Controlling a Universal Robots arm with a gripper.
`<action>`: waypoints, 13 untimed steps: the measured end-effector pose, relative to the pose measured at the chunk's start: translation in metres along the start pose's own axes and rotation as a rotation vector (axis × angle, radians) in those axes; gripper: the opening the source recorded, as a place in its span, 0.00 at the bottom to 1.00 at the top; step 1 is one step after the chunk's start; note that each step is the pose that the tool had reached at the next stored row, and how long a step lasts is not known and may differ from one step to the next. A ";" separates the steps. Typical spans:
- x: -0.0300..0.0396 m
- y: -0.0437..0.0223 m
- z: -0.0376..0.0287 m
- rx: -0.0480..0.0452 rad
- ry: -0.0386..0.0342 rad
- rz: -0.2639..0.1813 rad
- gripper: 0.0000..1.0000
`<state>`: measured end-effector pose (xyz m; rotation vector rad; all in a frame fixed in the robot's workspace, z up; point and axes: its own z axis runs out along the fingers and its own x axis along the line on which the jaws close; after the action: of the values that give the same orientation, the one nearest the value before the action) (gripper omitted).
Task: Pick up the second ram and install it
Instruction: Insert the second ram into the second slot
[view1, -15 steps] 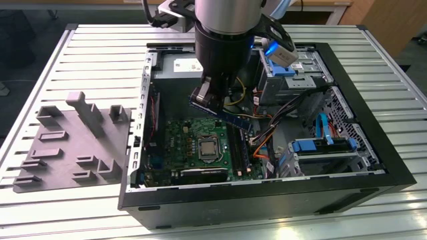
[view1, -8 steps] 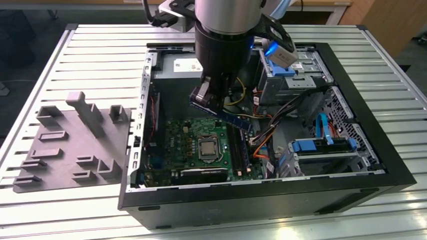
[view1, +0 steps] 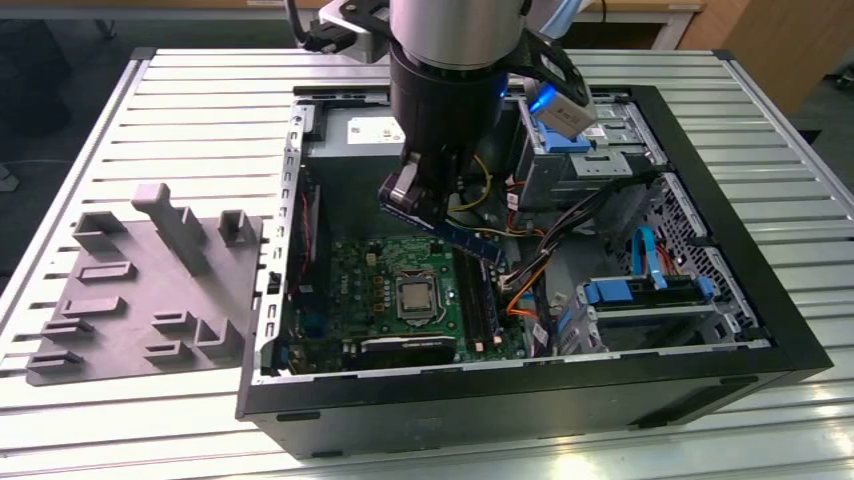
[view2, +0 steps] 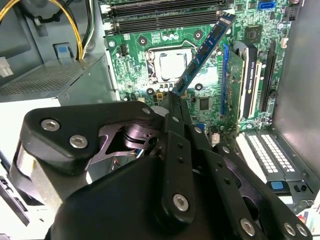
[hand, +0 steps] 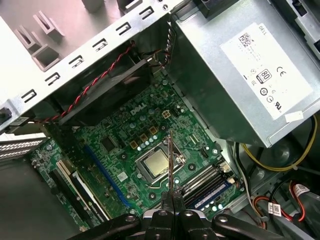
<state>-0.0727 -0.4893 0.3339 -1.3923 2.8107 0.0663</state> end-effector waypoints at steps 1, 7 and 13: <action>0.0000 0.0000 0.0000 0.0000 -0.0001 0.002 0.11; 0.0000 0.0000 0.0000 0.0003 -0.0006 0.015 0.11; 0.0000 0.0000 0.0001 0.0007 -0.0012 0.031 0.11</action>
<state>-0.0727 -0.4893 0.3338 -1.3479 2.8314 0.0663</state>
